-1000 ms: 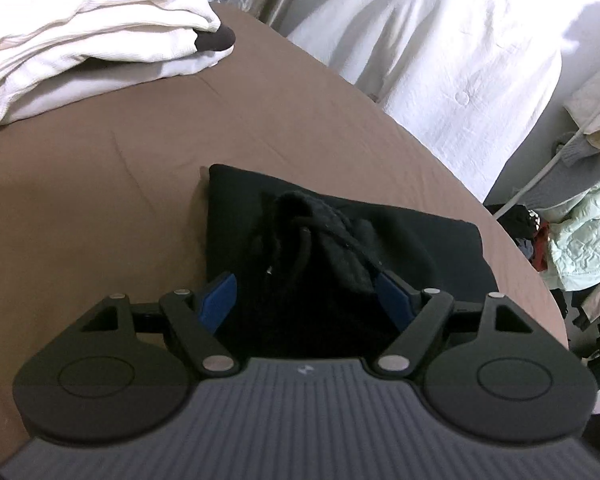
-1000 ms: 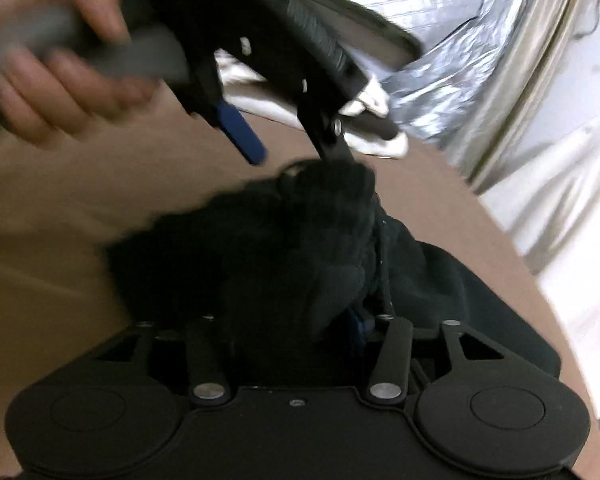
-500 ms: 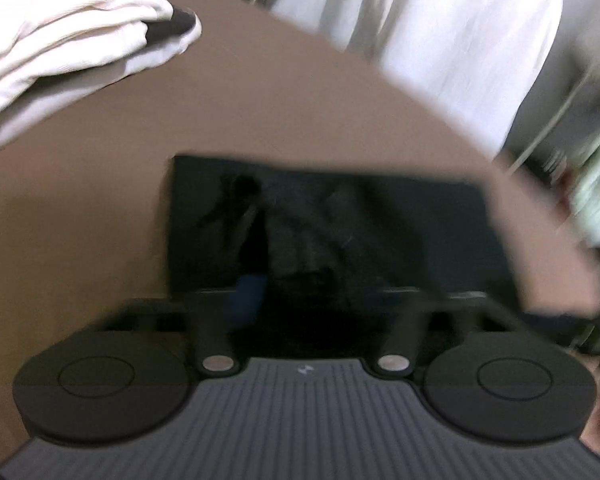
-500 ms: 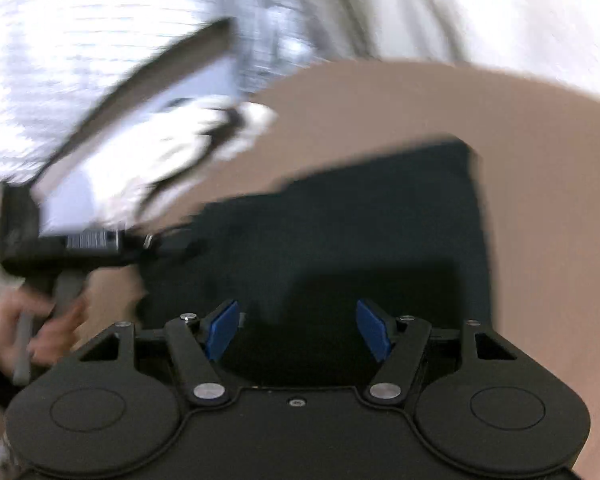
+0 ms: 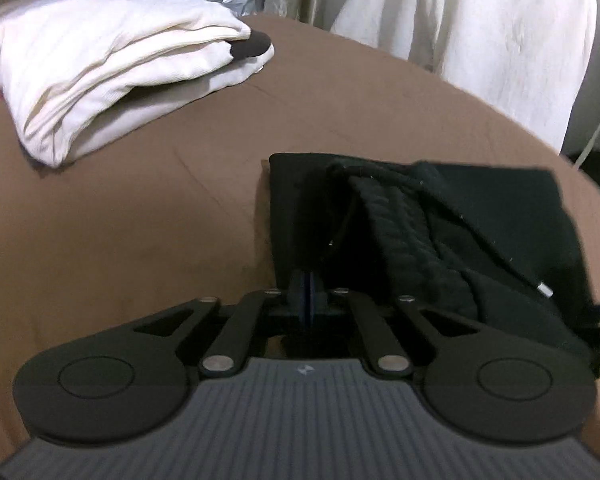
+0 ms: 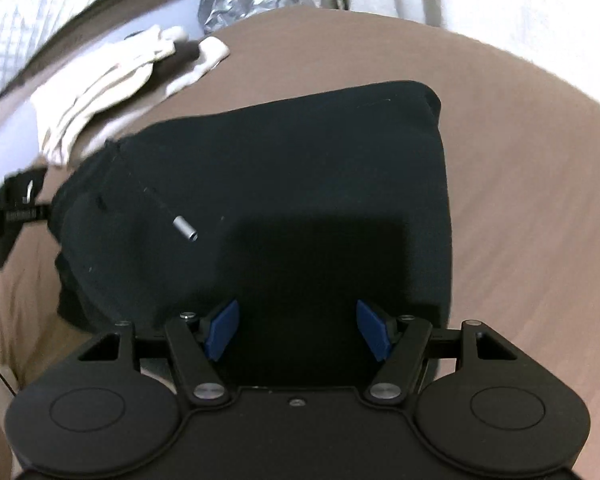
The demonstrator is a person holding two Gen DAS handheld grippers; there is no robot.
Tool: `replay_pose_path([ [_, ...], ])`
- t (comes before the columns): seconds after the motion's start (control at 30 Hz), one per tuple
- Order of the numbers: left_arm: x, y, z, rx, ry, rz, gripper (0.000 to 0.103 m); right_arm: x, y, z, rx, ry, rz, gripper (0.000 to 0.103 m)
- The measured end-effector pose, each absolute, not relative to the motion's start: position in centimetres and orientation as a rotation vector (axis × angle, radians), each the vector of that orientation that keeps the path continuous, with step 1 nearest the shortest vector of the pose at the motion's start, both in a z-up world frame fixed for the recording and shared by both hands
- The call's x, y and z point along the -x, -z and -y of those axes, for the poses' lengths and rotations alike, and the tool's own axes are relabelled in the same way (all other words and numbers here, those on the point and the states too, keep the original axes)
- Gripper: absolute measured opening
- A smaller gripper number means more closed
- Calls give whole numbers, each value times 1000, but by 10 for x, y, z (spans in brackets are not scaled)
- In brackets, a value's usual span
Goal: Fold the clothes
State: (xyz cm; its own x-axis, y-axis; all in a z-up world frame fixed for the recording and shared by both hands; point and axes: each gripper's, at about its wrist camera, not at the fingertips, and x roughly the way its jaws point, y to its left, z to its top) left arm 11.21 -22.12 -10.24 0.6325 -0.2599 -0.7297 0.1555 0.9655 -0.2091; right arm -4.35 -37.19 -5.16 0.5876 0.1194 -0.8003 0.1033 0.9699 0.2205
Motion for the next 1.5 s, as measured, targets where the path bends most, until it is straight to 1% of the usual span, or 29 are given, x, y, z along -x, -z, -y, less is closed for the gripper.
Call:
replay_pose_path([
  [0.07,-112,97,213,200,270,-855,10,51,43,372,-255,-41,-911,70],
  [0.17,-112,84,217,210,313,-803,17,56,33,372,-304,-121,-852,70],
  [0.27,-105,75,220,222,321,-751,17,51,32,367,-347,-204,-820,70],
  [0.37,-106,81,231,215,350,-783,17,42,48,351,-306,-232,-899,72],
  [0.47,-109,97,231,221,306,-848,17,36,55,341,-252,-239,-926,72],
  [0.57,-116,104,219,280,282,-853,17,41,53,343,-262,-244,-928,72],
  [0.67,-114,93,215,288,302,-828,17,42,55,333,-210,-256,-940,72],
  [0.7,-113,91,215,315,326,-842,19,41,55,327,-173,-261,-951,72],
  [0.73,-112,89,214,343,350,-856,23,42,54,322,-139,-269,-962,73],
  [0.8,-110,86,214,385,393,-879,25,45,49,313,-68,-269,-986,75],
  [0.83,-107,87,217,358,399,-874,26,46,46,309,-31,-267,-998,75],
  [0.9,-104,90,215,334,391,-890,36,46,40,307,-25,-253,-1009,75],
  [0.93,-104,93,211,331,381,-907,43,46,37,309,-46,-244,-1009,74],
  [0.97,-104,96,208,328,372,-924,45,46,33,312,-69,-234,-1008,74],
  [1.03,-103,102,201,322,353,-957,45,54,21,323,-134,-194,-986,73],
  [1.13,-107,104,189,294,322,-1015,47,78,-5,342,-167,-126,-908,76],
  [1.17,-110,100,185,276,316,-1038,47,84,-11,349,-170,-92,-886,78],
  [1.2,-114,95,182,263,329,-1062,47,89,-17,357,-173,-54,-869,79],
  [1.27,-128,81,177,263,396,-1141,54,94,-21,372,-213,-10,-853,79],
  [1.37,-157,54,173,257,496,-1272,61,101,-26,397,-283,44,-834,79],
  [1.4,-165,43,174,227,516,-1289,63,101,-27,402,-289,52,-835,79],
  [1.47,-174,22,180,138,533,-1286,72,100,-28,408,-272,55,-845,79],
  [1.5,-176,12,185,85,534,-1272,74,99,-29,411,-256,54,-848,79],
])
